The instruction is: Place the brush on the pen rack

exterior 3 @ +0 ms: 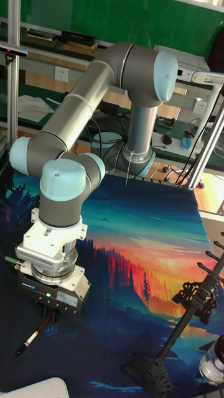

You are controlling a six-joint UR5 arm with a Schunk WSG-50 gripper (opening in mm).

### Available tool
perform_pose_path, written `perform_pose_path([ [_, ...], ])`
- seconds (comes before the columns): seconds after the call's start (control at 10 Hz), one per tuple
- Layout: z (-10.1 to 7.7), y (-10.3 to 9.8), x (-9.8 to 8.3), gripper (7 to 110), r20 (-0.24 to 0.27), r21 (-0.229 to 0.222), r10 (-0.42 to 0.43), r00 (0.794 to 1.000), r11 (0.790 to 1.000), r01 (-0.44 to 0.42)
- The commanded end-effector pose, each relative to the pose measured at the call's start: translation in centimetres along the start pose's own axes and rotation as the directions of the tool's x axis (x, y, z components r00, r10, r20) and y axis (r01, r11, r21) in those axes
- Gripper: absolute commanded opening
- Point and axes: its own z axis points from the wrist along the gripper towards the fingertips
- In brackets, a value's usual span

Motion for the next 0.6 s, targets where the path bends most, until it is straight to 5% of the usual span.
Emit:
perform_pose_path([
  [0.0,-0.04,-0.04,0.75,22,-0.011,-0.002,0.009,1.0,1.0,-0.009],
  [0.5,0.07,-0.35,0.7,22,-0.009,0.006,0.023,1.0,1.0,-0.023],
])
